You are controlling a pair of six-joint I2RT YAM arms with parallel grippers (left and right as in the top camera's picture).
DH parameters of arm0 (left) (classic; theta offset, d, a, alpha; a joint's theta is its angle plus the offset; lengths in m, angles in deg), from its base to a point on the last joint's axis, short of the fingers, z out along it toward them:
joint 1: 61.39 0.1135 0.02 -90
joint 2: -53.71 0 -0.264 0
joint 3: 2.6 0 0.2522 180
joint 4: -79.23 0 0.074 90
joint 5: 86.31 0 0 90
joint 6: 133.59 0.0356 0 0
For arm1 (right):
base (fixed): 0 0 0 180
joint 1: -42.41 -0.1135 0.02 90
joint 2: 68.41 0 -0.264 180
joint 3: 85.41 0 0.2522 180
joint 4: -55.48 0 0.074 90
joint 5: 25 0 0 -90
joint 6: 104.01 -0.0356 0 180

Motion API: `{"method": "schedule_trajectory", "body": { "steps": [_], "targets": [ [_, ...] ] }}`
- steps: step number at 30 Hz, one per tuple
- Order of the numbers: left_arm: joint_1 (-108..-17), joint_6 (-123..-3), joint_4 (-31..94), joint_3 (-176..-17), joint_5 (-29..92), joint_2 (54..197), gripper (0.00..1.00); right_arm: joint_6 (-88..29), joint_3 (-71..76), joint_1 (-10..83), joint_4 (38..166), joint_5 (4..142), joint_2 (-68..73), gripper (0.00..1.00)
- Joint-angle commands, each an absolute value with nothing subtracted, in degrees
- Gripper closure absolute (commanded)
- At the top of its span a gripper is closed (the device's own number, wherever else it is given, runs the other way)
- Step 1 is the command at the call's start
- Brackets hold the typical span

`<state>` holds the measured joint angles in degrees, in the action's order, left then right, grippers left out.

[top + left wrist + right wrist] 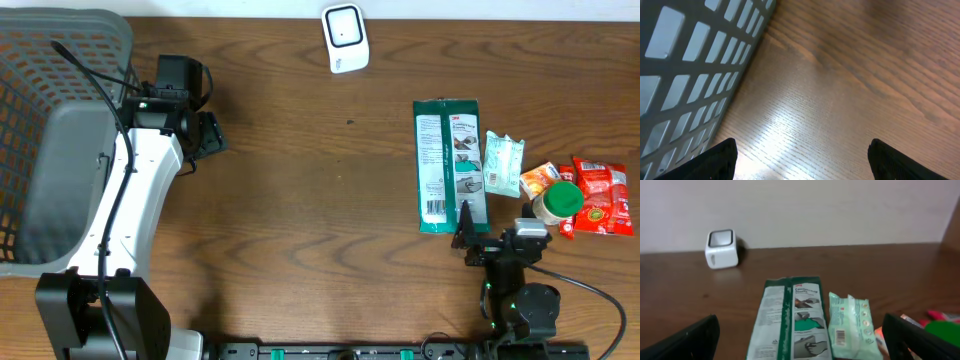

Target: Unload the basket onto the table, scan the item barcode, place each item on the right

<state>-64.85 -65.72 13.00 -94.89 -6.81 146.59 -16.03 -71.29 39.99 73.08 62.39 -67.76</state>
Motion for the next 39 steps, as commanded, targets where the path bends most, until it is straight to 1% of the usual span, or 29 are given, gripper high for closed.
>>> {"method": "schedule_trajectory", "body": {
  "steps": [1, 31, 36, 39],
  "targets": [
    [-64.68, -65.99, 12.89, -96.0, -7.51, 146.0, 0.16, -9.85, -71.36, 40.58, 73.52, 64.05, -68.13, 0.01],
    [-64.68, -65.99, 12.89, -96.0, -7.51, 146.0, 0.16, -10.26, -71.36, 40.56, 73.43, 64.0, -68.09, 0.01],
    [-64.83, -65.99, 12.87, -96.0, -7.51, 143.88, 0.16, -10.26, -71.36, 40.56, 73.41, 64.0, -68.09, 0.01],
    [-64.83, -65.99, 12.87, -96.0, -7.51, 140.01, 0.16, -10.26, -71.36, 40.56, 73.41, 64.03, -68.09, 0.01]
  ]
}}
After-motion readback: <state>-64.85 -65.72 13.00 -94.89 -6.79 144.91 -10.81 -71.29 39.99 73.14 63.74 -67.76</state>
